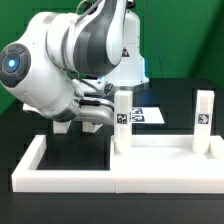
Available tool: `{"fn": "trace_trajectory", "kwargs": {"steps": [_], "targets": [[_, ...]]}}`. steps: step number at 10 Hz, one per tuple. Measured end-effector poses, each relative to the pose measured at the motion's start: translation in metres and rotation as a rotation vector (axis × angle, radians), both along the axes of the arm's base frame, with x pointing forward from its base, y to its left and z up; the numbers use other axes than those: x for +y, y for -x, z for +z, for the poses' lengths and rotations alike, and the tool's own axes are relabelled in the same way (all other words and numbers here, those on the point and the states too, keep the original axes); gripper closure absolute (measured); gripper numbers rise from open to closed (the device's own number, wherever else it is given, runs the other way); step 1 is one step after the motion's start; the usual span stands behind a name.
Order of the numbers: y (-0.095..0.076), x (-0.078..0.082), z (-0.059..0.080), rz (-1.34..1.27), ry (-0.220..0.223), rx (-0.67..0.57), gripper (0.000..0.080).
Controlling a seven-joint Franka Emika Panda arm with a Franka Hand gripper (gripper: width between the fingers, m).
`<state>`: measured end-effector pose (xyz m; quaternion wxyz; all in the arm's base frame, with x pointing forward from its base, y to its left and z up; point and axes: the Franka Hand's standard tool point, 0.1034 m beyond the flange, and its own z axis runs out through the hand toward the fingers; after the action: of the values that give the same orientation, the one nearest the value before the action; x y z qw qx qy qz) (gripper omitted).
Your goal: Assemble desk
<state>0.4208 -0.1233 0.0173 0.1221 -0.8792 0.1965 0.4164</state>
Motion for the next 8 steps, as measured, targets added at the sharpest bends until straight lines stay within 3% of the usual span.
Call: {"fn": "trace_trajectory", "kwargs": {"steps": [1,2,4,6,7,8], "targets": [[-0.001,-0.001,0.015,-0.004,-0.023,0.025,0.0514],[-0.006,-0.004,0.040,-0.013,-0.043,0.039,0.0512],[-0.018,-0.004,0.080,-0.008,-0.043,-0.013,0.0512],[-0.019,0.024,0.122,-0.004,-0.007,-0.030,0.0512],[-0.028,0.049,0.138,-0.023,0.062,-0.080,0.0512],[-0.036,0.075,0.151,-0.021,0.102,-0.118,0.0512]]}}
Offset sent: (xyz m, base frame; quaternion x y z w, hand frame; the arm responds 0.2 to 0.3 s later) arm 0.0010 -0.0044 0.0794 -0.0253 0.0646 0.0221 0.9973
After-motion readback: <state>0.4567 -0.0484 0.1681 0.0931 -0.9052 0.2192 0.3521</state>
